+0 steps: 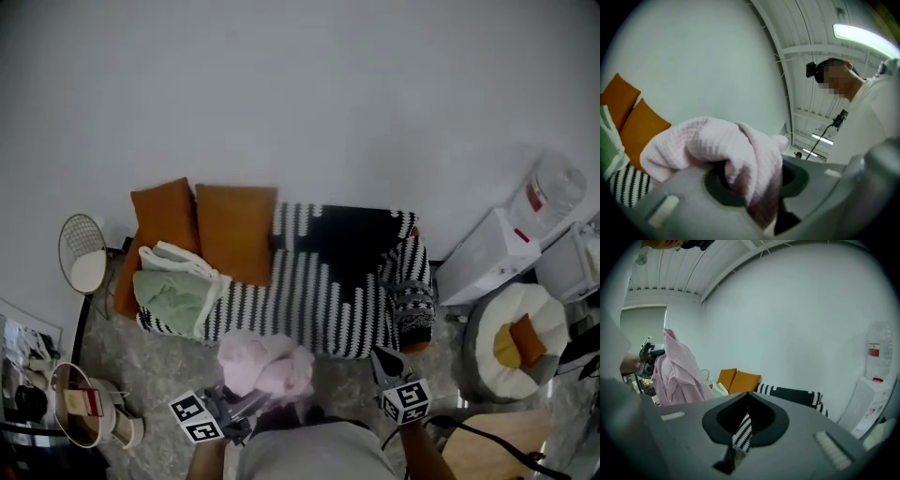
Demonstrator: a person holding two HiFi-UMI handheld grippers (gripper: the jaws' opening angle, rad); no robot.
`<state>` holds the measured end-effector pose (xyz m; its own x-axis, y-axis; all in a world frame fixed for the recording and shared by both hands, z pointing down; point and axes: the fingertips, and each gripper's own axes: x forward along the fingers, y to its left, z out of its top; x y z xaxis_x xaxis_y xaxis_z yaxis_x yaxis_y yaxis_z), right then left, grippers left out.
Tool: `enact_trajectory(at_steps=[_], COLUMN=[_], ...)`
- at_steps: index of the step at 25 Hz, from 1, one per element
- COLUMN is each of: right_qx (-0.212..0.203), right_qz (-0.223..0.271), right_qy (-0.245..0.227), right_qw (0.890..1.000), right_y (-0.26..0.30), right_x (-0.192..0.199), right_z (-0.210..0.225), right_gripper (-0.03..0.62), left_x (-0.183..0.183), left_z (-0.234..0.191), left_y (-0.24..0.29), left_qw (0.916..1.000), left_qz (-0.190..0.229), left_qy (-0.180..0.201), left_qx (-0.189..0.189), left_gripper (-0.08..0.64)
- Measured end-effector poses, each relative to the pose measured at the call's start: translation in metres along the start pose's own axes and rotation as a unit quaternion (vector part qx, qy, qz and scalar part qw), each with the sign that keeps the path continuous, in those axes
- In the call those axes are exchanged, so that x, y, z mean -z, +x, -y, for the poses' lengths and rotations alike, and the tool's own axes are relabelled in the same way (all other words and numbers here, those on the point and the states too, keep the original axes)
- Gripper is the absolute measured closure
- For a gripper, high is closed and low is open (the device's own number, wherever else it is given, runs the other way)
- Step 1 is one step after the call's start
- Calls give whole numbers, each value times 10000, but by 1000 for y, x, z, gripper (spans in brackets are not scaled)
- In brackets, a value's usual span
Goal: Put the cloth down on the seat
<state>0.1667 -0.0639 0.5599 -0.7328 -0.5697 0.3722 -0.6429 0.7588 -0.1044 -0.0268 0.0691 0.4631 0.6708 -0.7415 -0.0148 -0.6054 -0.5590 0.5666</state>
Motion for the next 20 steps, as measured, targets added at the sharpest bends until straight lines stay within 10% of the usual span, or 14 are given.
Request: enact_trajectory(at_steps=[20], right_qx=[579], right_qz=[-249], right_qy=[273], right_qw=[9976], right_y=[133], right_x=[-61], right_z=[16], right_gripper=[589], left_x=[-108], left_z=[-137], left_y=[32], left_qw=[9976], left_qz=[-375], left_qy=[-75], left_qx=[570], left_gripper=[425])
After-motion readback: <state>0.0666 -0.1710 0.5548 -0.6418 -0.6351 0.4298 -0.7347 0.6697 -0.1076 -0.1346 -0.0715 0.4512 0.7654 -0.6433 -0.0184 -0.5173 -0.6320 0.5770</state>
